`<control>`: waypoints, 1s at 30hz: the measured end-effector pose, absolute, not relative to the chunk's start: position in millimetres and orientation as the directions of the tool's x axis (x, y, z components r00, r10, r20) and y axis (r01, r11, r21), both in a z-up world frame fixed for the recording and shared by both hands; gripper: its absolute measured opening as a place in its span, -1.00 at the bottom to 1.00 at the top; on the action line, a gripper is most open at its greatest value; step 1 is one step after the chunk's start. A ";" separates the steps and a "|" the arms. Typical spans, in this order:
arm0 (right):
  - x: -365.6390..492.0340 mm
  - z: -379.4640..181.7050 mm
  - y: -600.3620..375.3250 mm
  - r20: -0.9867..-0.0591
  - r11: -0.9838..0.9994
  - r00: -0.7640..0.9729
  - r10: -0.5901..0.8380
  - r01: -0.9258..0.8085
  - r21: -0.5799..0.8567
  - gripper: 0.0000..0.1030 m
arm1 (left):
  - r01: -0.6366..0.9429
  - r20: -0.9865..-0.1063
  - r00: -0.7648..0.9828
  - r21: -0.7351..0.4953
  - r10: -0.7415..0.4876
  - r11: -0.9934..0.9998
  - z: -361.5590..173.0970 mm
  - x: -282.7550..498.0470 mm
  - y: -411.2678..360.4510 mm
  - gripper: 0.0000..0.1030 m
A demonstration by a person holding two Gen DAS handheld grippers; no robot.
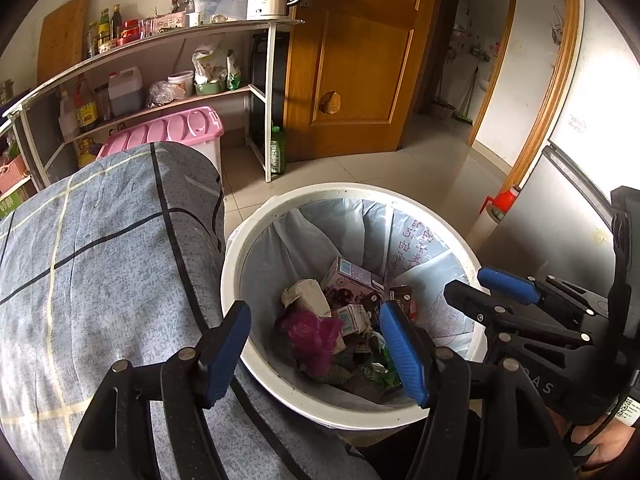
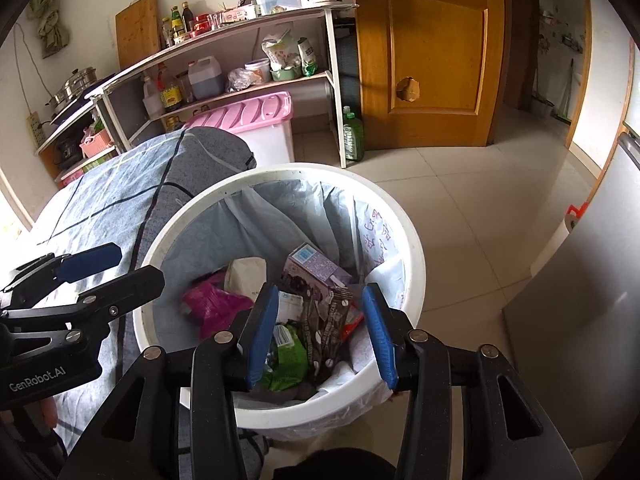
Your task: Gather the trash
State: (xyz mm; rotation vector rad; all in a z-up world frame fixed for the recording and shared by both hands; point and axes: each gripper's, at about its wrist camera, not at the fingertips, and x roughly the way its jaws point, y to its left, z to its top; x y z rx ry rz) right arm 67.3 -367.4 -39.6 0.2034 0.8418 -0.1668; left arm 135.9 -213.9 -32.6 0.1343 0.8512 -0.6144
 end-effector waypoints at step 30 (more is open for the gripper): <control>-46.7 3.2 -292.8 -0.568 0.965 0.810 -0.147 0.243 0.098 0.00 | 0.388 -0.569 0.763 0.021 -0.308 0.922 4.8 10.2 -136.2 0.30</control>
